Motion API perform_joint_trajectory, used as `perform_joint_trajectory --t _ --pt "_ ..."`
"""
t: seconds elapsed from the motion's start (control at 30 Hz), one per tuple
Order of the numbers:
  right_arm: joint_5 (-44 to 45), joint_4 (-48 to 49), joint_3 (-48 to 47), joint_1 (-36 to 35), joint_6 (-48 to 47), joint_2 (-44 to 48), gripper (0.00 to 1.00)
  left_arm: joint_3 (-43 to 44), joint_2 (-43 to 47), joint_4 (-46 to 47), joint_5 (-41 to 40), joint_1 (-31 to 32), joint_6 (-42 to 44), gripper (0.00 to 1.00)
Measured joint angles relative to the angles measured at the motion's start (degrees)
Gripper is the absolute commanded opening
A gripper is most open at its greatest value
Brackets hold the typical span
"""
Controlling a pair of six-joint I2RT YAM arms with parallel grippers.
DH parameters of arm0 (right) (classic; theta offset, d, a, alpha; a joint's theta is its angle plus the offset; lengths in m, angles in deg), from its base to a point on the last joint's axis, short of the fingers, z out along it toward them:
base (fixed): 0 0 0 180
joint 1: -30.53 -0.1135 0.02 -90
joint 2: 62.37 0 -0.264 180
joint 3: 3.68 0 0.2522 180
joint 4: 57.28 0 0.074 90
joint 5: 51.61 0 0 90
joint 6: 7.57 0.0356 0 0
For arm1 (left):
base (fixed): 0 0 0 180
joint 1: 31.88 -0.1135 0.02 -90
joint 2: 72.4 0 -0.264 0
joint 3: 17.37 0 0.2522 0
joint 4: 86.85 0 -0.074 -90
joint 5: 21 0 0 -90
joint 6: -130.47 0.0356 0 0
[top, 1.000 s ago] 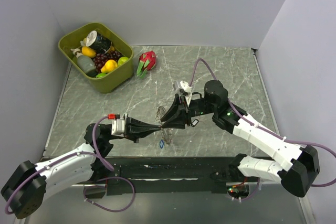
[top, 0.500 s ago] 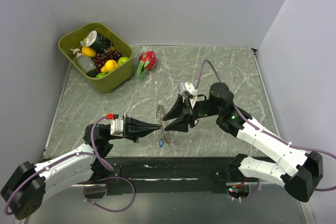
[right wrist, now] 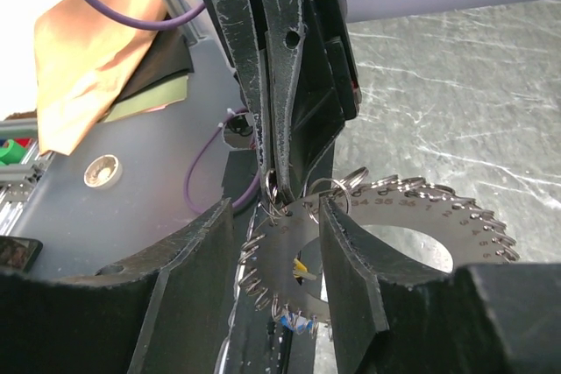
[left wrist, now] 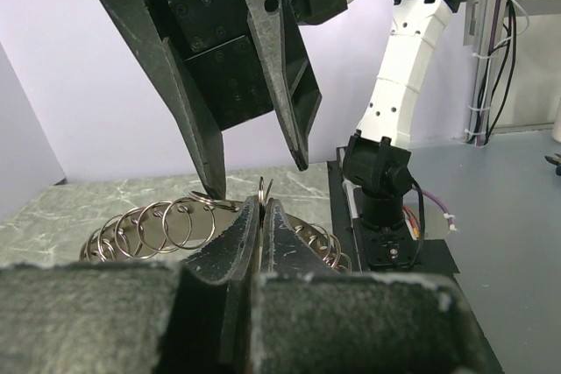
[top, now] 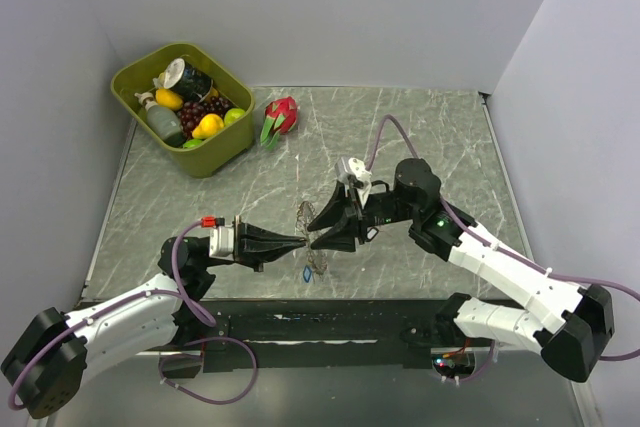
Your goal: Put the keys on the keyring
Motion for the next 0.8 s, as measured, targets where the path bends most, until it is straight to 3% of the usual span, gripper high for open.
perform_joint_trajectory --t 0.13,0.2,0.27,0.4,0.5,0.67,0.8 --pt "0.17 0.46 0.0 -0.74 0.04 -0.48 0.48 0.0 0.0 0.04 -0.02 0.0 -0.63 0.01" --pt "0.22 0.79 0.0 -1.14 0.15 -0.9 0.37 0.0 0.0 0.02 -0.02 0.0 -0.79 0.01" --pt "0.61 1.11 0.0 -1.14 0.2 -1.09 0.32 0.0 0.0 0.09 0.0 0.0 -1.01 0.01" --pt "1.27 1.44 0.0 -1.14 0.59 -1.27 0.1 0.0 0.07 0.07 -0.11 -0.02 -1.4 0.01" --pt "1.33 1.79 0.0 -1.49 0.83 -1.27 0.0 0.0 0.04 0.2 -0.76 -0.15 -1.77 0.01" --pt "1.79 1.68 -0.17 -1.49 0.66 -1.25 0.0 0.0 -0.04 0.22 -1.01 -0.2 -2.78 0.01" --pt "2.89 -1.95 -1.9 -1.49 -0.85 -1.57 0.0 1.31 0.74 -4.09 -0.9 -0.28 -1.55 0.23"
